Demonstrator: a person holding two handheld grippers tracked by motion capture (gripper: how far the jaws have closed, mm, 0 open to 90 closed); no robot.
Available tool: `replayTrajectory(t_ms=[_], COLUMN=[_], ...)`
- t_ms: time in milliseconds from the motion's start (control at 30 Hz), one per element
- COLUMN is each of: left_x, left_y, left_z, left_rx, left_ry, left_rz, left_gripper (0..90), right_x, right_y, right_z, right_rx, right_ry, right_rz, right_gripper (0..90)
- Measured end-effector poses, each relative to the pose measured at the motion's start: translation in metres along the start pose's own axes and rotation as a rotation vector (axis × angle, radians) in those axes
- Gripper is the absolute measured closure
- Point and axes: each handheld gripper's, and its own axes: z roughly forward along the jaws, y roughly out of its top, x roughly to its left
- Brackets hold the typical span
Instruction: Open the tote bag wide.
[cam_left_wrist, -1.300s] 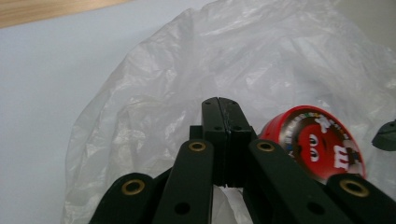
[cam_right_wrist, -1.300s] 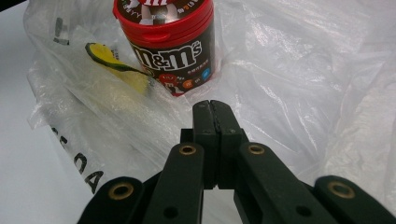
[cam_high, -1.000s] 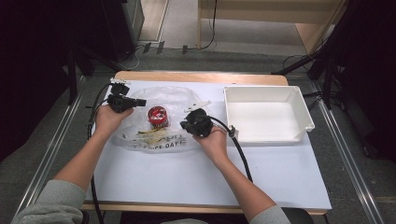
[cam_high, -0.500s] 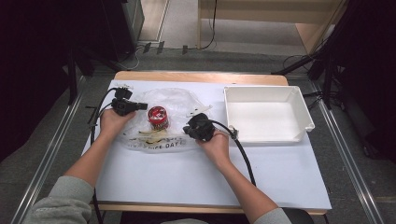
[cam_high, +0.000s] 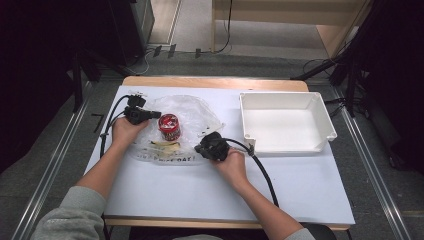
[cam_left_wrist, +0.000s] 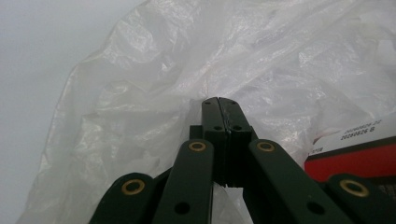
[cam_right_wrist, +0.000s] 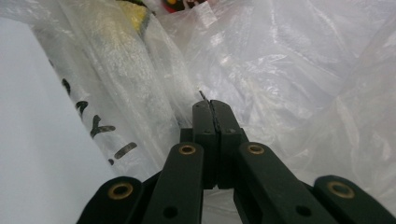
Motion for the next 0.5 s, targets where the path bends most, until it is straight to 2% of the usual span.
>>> replayTrajectory(t_ms=[200, 333, 500], left_x=[-0.001, 0.000, 0.002], left_y=[0.002, 0.002, 0.003], left_z=[0.003, 0.003, 0.002], left_rx=[-0.018, -0.029, -0.029], left_ry=[0.037, 0.048, 0.085], left_rz=[0.012, -0.002, 0.006], left_gripper=[90.0, 90.0, 90.0], right_x=[0.006, 0.009, 0.013], right_y=[-0.006, -0.010, -0.016], right_z=[-0.005, -0.009, -0.014], right_rx=[0.008, 0.014, 0.020], right_ry=[0.017, 0.030, 0.039], right_rz=[-0.016, -0.030, -0.044], right_gripper=[90.0, 90.0, 90.0])
